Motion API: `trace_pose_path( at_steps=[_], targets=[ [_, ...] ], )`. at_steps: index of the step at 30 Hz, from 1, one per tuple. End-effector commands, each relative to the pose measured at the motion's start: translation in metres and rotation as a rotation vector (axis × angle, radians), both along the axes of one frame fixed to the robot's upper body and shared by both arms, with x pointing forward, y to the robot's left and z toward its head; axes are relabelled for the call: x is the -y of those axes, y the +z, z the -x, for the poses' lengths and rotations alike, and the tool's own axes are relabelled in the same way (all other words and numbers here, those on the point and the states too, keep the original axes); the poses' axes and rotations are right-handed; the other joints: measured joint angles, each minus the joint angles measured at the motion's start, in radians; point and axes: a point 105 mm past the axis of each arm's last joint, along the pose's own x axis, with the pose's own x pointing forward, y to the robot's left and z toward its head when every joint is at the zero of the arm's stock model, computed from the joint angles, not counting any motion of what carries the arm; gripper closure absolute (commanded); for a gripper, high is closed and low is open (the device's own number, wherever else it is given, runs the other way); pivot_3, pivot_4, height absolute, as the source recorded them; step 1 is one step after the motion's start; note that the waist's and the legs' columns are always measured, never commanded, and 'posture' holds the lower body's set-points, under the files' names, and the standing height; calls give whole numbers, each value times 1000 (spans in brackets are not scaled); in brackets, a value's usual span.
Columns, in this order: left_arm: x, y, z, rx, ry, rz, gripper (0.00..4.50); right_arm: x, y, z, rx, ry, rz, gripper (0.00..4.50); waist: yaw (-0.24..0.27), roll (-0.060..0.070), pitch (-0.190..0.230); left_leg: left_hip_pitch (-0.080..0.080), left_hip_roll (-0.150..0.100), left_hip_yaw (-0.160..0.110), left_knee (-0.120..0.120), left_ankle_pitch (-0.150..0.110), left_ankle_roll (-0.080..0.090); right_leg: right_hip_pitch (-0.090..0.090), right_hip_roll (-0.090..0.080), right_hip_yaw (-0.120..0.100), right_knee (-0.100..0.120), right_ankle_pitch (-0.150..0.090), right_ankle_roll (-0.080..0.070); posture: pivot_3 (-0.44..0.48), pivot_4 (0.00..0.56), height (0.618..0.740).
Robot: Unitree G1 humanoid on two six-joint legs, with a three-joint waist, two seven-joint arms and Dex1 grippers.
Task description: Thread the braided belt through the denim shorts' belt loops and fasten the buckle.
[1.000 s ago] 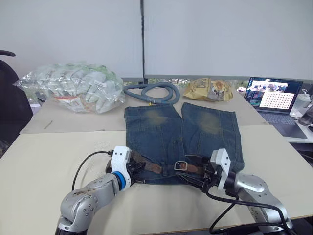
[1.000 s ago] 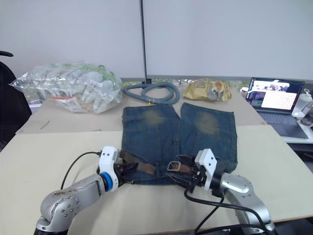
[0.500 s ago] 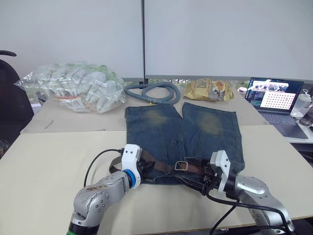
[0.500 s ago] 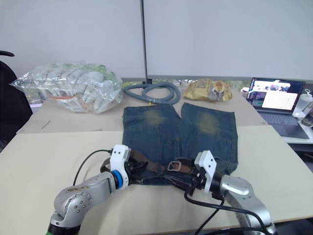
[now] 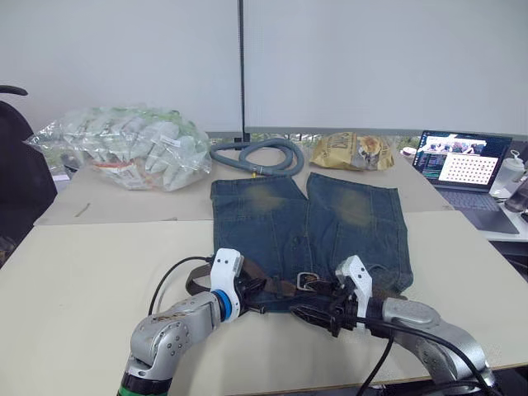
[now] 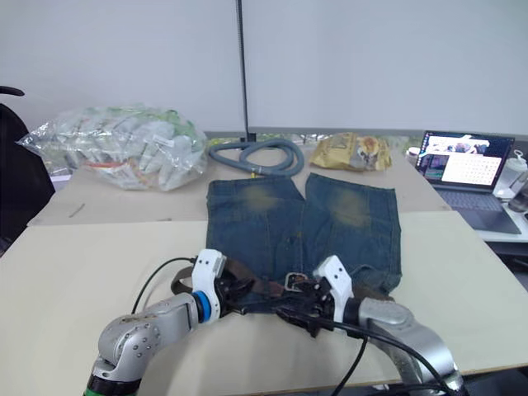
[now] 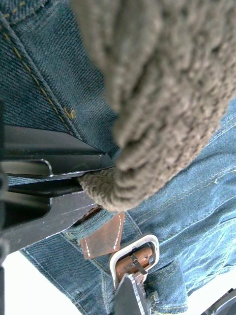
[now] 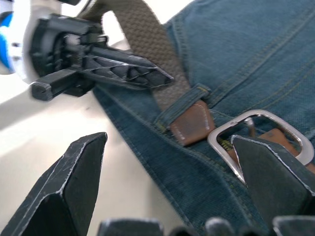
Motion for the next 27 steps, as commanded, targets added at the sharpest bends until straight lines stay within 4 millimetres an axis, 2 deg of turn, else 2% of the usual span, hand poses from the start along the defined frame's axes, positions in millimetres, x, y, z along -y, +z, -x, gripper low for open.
trace_pose_path(
  at_steps=[1,9,12,15,23,27],
  targets=[
    [3,3,3,15,-10,4,4500,-10,4,9,-35,54,-22,34,-1,0,0,0,0,0,0,0,0,0,0,0,0,0,0,0,150,740],
    [6,4,1,19,9,21,4500,-15,5,23,-68,149,13,34,0,-1,0,0,-1,0,0,-1,2,0,0,1,0,0,0,0,150,740],
    [7,3,1,19,12,24,4500,-7,0,12,-55,74,65,34,-1,-1,-1,0,0,0,1,-1,2,0,0,1,0,0,0,0,150,740],
    [8,2,2,15,12,28,4500,-6,5,1,-35,8,9,34,-2,-1,-1,0,0,0,1,-1,2,0,0,1,0,0,0,0,150,740],
    [8,1,2,17,3,20,4500,-7,9,2,-75,-26,-65,34,-2,-1,-1,0,-1,0,1,-1,2,0,1,2,0,0,0,0,150,740],
    [8,1,3,15,3,25,4500,-3,2,-4,-93,-77,-14,34,-2,-1,-1,0,0,0,1,-1,2,0,1,2,1,0,0,0,150,740]
  ],
)
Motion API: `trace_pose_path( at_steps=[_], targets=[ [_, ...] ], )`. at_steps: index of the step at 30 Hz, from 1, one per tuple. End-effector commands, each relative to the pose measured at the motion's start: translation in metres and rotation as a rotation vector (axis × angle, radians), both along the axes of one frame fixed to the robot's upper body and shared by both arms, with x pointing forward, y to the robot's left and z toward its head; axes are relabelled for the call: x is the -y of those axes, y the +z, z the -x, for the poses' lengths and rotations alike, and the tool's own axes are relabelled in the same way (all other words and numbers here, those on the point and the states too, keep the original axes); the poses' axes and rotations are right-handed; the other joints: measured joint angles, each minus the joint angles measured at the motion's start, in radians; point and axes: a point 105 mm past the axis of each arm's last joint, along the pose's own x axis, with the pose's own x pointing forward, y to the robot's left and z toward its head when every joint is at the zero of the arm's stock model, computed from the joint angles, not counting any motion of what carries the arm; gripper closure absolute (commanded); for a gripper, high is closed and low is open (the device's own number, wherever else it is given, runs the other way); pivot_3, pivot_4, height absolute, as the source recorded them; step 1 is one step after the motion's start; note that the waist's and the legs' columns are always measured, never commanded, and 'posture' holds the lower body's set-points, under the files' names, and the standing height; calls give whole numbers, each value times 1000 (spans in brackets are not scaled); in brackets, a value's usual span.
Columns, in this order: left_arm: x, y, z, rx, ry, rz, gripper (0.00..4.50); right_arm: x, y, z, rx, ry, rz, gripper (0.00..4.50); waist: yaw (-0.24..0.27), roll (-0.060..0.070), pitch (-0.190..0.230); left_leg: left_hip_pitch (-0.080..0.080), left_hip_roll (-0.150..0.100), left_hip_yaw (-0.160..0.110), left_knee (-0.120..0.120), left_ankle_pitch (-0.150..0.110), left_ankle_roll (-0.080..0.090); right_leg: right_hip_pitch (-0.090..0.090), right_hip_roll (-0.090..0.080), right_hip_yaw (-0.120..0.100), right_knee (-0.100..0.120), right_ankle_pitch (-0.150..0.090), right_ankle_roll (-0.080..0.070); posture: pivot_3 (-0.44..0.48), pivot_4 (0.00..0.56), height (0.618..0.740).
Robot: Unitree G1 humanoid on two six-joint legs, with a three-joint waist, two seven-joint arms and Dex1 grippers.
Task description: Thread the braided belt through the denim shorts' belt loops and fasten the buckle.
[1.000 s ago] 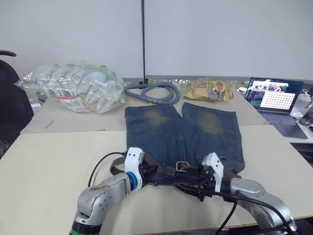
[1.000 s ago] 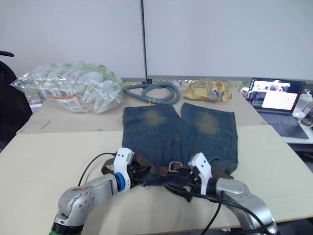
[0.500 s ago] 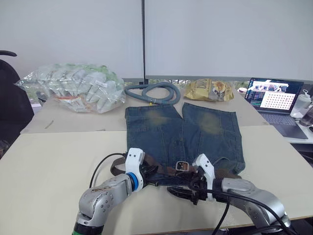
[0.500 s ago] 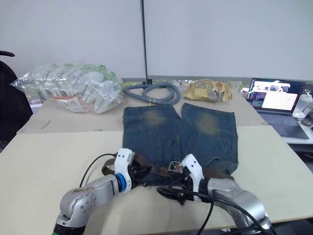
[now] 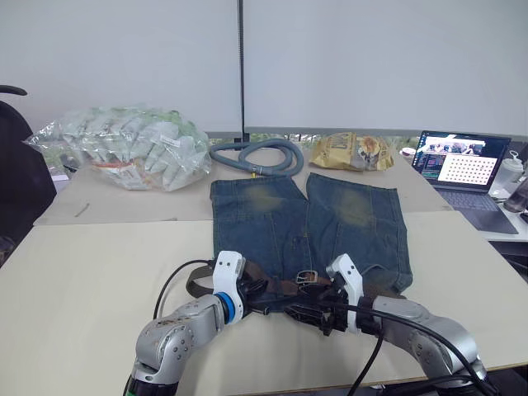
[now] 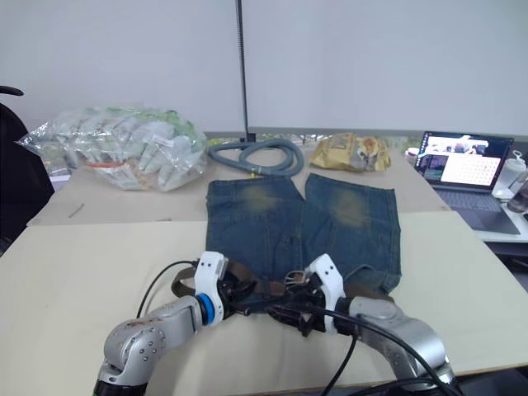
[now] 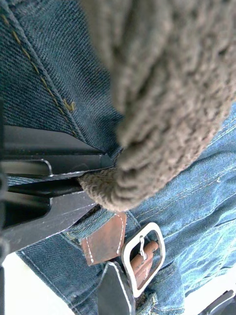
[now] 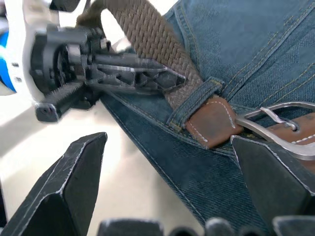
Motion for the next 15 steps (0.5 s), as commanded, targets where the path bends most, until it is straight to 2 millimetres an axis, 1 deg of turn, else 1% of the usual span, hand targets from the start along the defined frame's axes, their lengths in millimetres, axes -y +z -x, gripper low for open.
trace_pose_path(
  at_steps=[1,5,7,10,14,15],
  targets=[
    [4,4,3,17,-19,8,4500,6,4,-6,21,-44,37,34,0,0,0,0,0,0,0,0,0,0,0,0,0,0,0,0,150,740],
    [6,4,3,19,-32,8,4500,-6,-1,-4,-20,-15,36,34,-1,0,0,0,0,0,0,0,0,0,0,0,0,0,0,0,150,740],
    [6,4,3,19,-33,7,4500,-13,3,-4,-30,-13,-10,34,-2,0,0,0,0,0,0,0,0,0,0,0,0,0,0,0,150,740],
    [7,4,3,22,-38,7,4500,-16,8,-7,-53,-46,-74,34,-4,0,0,0,0,0,0,0,0,0,0,0,0,0,0,0,150,740],
    [7,3,3,24,-40,5,4500,-14,11,-9,-91,-84,-138,1145,-3,0,0,0,0,0,0,0,0,0,0,1,1,0,0,0,150,740],
    [7,3,3,25,-40,5,4500,-14,12,-9,-98,-87,-145,1564,-3,0,0,0,0,0,0,0,0,0,0,1,0,0,0,0,150,740]
  ],
)
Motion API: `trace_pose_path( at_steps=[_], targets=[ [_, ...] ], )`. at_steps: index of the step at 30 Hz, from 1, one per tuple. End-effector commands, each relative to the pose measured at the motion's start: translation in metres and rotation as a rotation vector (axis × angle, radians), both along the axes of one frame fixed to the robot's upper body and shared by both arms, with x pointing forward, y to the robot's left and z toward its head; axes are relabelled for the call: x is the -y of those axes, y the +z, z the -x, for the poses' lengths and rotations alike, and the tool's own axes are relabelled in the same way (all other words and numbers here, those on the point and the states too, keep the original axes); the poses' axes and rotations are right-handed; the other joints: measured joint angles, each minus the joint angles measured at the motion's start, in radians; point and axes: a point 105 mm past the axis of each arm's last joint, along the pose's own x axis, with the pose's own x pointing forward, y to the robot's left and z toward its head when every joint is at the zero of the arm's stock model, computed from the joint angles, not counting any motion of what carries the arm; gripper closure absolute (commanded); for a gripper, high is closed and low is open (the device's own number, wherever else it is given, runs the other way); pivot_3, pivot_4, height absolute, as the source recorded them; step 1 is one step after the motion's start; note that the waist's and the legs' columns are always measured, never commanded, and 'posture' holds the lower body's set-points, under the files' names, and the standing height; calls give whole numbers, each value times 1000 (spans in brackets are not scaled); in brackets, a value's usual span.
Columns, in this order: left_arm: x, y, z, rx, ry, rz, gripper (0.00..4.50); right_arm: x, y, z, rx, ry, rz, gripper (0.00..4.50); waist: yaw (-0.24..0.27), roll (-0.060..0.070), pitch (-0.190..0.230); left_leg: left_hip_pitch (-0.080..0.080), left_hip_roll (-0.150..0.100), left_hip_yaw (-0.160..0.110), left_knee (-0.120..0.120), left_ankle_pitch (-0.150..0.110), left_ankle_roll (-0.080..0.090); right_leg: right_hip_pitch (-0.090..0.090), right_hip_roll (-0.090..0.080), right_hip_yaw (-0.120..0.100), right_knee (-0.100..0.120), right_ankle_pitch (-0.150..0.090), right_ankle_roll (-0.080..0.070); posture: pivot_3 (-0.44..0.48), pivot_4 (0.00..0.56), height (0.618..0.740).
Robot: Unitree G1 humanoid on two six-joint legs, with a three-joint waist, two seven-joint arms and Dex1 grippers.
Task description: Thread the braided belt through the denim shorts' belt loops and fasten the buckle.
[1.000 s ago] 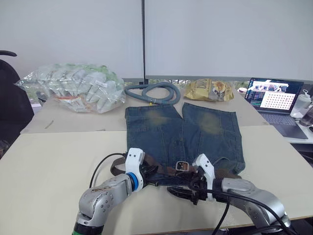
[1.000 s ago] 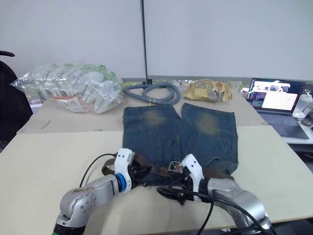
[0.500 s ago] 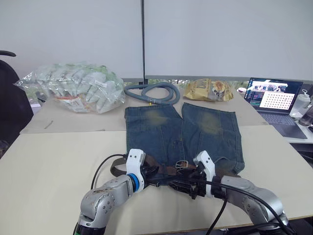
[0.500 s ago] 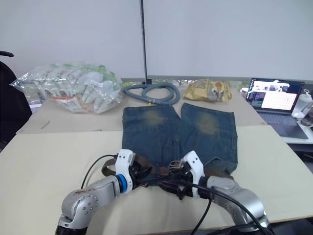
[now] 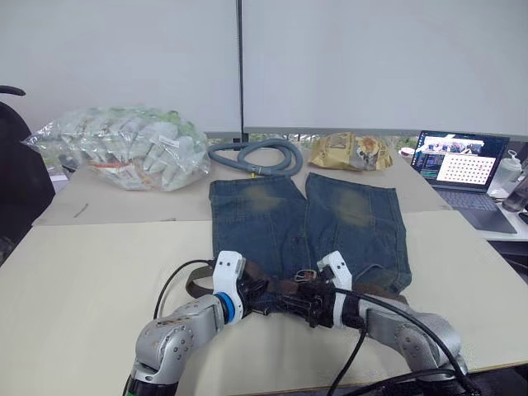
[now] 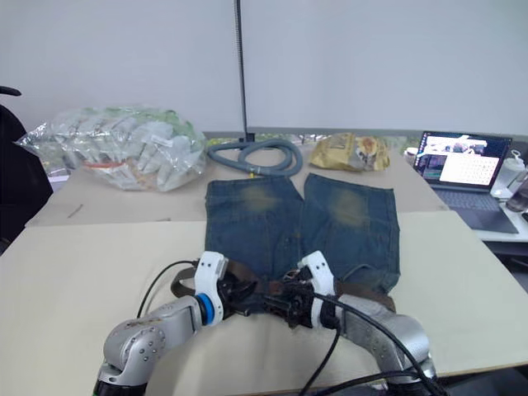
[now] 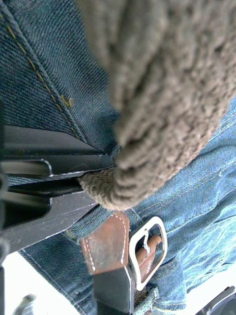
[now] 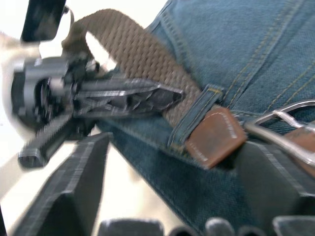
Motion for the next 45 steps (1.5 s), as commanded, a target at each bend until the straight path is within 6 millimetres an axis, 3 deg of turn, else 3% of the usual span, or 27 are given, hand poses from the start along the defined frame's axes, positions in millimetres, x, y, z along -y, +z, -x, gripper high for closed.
trace_pose_path(
  at_steps=[1,8,9,12,16,25,33,40,45],
  targets=[
    [6,4,2,20,-24,10,4500,2,12,-1,11,-10,-43,1848,0,0,0,0,0,0,0,0,0,0,0,0,0,0,0,0,150,740],
    [8,4,1,29,-31,19,4500,6,14,-5,3,-51,-55,4391,-1,0,0,0,0,0,0,0,0,0,0,0,0,0,0,0,150,740],
    [8,5,0,30,-31,20,4500,7,14,-6,3,-54,-55,4471,-1,0,0,0,0,0,0,0,0,0,0,0,0,0,0,0,150,740],
    [9,7,2,33,-48,46,4500,10,15,-6,6,-61,-54,4471,-1,0,0,0,0,0,0,0,0,0,0,0,0,0,0,0,150,740],
    [10,12,5,40,-74,83,3158,17,18,-5,14,-66,-52,4500,-1,0,0,0,0,0,0,-1,1,0,0,0,0,0,0,0,150,740],
    [-9,9,6,95,-67,-1,87,28,35,4,48,-24,-90,4500,-2,0,0,0,0,0,0,-3,4,-1,0,0,0,0,0,0,150,740],
    [-5,5,17,81,-102,-3,36,55,56,11,63,-22,-146,4500,-1,0,0,0,1,0,0,-3,5,-1,0,1,0,0,0,0,150,740],
    [-9,5,18,116,-142,-46,36,101,65,6,60,-121,-124,4500,1,0,0,0,1,0,0,-4,6,0,0,1,-1,0,0,0,150,740],
    [-14,15,31,219,-262,-142,36,129,69,3,70,-194,-86,4500,-3,0,0,0,1,1,0,-4,6,0,0,2,-1,-1,0,0,150,740]
  ],
)
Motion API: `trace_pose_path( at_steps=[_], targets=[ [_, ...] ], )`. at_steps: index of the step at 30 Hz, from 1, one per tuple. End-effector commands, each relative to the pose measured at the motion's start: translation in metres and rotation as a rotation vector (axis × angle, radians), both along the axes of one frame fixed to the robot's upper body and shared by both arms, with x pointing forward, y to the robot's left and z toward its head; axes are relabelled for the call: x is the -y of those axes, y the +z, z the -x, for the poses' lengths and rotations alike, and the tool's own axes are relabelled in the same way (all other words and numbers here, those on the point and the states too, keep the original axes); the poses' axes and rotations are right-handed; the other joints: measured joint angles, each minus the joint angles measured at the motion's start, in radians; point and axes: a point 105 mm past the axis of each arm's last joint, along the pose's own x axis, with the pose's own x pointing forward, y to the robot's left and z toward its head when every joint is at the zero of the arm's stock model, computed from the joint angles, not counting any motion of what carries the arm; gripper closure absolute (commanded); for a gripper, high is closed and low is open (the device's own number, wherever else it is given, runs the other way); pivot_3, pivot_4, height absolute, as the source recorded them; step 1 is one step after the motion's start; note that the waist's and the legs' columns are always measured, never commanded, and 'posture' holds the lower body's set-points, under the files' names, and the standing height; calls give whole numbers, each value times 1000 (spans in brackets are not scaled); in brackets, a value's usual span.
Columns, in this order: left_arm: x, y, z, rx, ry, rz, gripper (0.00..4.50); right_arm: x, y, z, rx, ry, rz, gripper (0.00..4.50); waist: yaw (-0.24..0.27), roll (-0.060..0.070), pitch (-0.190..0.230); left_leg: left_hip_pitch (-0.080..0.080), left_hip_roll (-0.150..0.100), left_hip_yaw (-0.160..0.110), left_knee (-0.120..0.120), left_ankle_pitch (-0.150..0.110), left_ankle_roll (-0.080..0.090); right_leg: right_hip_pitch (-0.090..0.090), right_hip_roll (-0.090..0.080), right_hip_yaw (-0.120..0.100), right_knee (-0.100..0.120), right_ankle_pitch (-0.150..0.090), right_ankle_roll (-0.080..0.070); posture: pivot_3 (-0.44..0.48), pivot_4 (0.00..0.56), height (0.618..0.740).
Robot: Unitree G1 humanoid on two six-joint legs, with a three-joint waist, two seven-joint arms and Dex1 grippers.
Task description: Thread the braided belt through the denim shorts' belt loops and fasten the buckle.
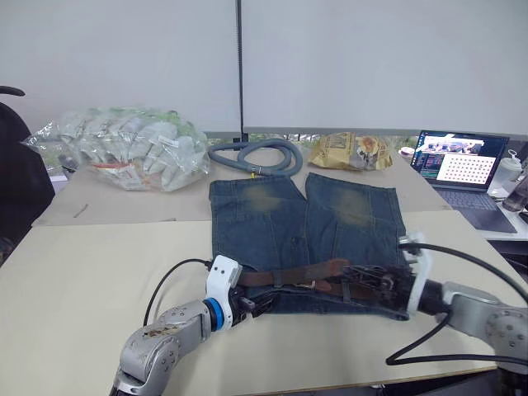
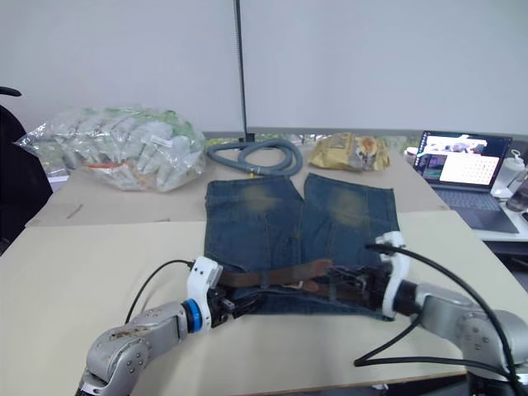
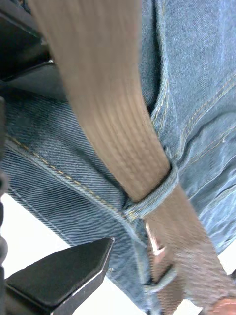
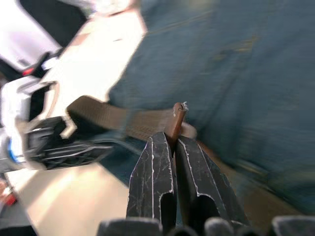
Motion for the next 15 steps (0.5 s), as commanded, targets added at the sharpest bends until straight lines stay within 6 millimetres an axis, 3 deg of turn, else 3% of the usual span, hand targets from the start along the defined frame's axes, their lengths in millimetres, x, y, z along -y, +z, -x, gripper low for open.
trace_pose_path(
  at_steps=[1,10,15],
  targets=[
    [-2,16,15,109,-107,-42,36,15,18,-1,67,-32,-16,4500,-3,0,0,0,0,0,0,0,0,0,0,0,0,0,0,0,150,740],
    [-5,43,27,238,-178,84,36,9,18,-1,47,-4,-23,4500,4,0,0,0,0,0,0,-1,0,0,-1,1,-3,-4,-6,0,150,740],
    [-6,46,35,278,-194,116,36,6,21,-1,43,-2,-52,4500,2,0,0,0,1,0,0,-1,1,1,-1,1,-4,-3,-6,0,150,740]
  ],
)
